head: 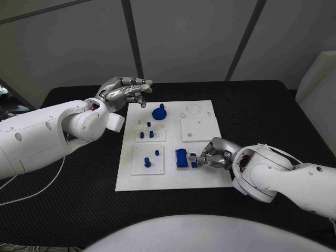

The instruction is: Assemble the parts on the task board

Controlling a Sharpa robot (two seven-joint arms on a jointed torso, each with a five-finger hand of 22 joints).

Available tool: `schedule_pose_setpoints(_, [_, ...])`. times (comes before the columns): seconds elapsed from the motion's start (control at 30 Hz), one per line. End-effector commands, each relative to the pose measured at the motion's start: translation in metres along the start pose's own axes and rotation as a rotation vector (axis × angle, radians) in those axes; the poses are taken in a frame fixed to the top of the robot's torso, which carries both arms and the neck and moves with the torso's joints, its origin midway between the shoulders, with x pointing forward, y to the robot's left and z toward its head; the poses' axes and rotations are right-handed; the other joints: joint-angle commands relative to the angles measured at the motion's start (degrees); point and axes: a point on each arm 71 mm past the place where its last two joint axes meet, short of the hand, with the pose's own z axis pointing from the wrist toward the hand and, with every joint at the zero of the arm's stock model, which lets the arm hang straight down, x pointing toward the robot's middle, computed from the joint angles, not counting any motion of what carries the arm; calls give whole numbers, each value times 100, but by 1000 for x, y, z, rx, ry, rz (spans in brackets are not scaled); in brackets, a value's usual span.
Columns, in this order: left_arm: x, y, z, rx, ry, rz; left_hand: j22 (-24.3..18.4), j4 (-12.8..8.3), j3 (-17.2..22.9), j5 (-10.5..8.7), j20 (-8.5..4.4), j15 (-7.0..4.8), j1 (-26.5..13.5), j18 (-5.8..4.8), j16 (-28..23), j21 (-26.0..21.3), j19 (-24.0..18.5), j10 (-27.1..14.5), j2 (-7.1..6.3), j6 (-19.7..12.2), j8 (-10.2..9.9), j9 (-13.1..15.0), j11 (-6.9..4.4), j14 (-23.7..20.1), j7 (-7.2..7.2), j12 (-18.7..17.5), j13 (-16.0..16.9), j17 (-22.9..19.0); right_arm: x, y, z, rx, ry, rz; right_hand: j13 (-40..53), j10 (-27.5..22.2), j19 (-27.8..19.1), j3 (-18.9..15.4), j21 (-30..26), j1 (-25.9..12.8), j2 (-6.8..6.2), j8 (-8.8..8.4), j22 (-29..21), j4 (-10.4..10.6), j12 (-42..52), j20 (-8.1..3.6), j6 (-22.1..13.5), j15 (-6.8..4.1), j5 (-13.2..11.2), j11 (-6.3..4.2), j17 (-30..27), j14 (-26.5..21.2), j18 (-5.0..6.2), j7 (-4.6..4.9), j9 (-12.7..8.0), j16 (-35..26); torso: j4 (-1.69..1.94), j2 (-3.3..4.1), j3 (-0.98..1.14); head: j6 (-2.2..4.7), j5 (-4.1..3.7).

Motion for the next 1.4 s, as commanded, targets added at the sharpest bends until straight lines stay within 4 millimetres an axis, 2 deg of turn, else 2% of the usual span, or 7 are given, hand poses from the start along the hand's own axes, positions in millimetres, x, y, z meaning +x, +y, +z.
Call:
schedule_pose_setpoints(0.03, [2, -1, 1, 4, 16, 12, -6, -14, -26, -17, 20, 16, -15, 70, 35, -22, -15, -46, 27, -24, -27, -3, 3, -44, 9, 24, 3, -5, 2, 2, -1, -30, 29, -20, 78, 16, 181, -1, 18, 51, 56, 24, 902, 25, 25, -45, -17, -44, 49, -45, 109, 336, -97, -37, 12, 11, -5, 0, -3, 5, 7])
schedule_pose_setpoints(0.3, [2, -1, 1, 3, 16, 15, -6, -14, -26, -17, 20, 16, -15, 70, 35, -22, -15, -46, 27, -24, -27, -3, 3, -44, 9, 24, 3, -5, 3, 3, -2, -35, 41, -28, 77, 17, 178, -2, 14, 177, 91, 75, 899, 5, 21, -52, -24, -52, 143, -54, 114, 337, -95, -48, 44, 14, 3, -2, -1, 10, -1])
schedule_pose_setpoints(0.43, [2, -1, 1, 3, 16, 16, -6, -14, -26, -17, 20, 16, -15, 70, 35, -22, -15, -46, 27, -24, -27, -3, 3, -44, 9, 24, 3, -5, 2, 2, -2, -37, 42, -43, 78, 17, 180, 17, 14, 488, 33, 118, 903, -170, 18, -62, -54, -61, 91, -62, 115, 336, -96, -54, 74, 13, 9, -5, -3, 17, -5])
schedule_pose_setpoints(0.6, [1, -1, 1, 2, 15, 16, -6, -14, -26, -17, 20, 16, -15, 70, 35, -22, -15, -46, 27, -24, -27, -3, 3, -44, 9, 24, 3, -5, 2, 2, -2, -42, 47, -60, 75, 15, 175, 89, 7, 1027, 76, 195, 899, -496, 5, -72, -80, -69, -739, -70, 120, 336, -95, -60, 123, 13, -4, 2, -1, 25, -11])
schedule_pose_setpoints(0.7, [1, 0, 1, 1, 15, 16, -6, -14, -26, -17, 20, 16, -15, 70, 35, -22, -15, -46, 27, -24, -27, -3, 3, -44, 9, 24, 3, -5, 2, 2, -2, -46, 46, -62, 74, 15, 174, 64, 5, 1068, 88, 213, 898, -530, 2, -70, -96, -65, -875, -66, 116, 335, -94, -54, 132, 9, -2, 1, 0, 22, -10])
schedule_pose_setpoints(1.23, [1, 1, 2, -4, 14, 16, -7, -12, -25, -16, 21, 17, -15, 70, 39, -26, -13, -51, 32, -27, -27, -3, 4, -45, 12, 28, 2, -10, -1, -1, 2, -48, 19, -63, 85, 28, 180, -52, 8, 913, 209, 257, 907, -405, 16, -60, -108, -55, -877, -56, 128, 338, -96, -47, 149, 15, -1, 2, 1, 0, -14])
schedule_pose_setpoints(1.4, [1, 1, 2, -4, 16, 16, -7, -12, -25, -16, 21, 17, -15, 70, 39, -26, -13, -51, 32, -27, -27, -3, 4, -45, 12, 28, 2, -10, -1, -2, 4, -40, 22, -68, 88, 30, 183, -11, 11, 1069, 277, 278, 912, -493, 17, -66, -118, -68, -849, -74, 135, 339, -97, -68, 160, 19, 0, 1, 0, -9, -7])
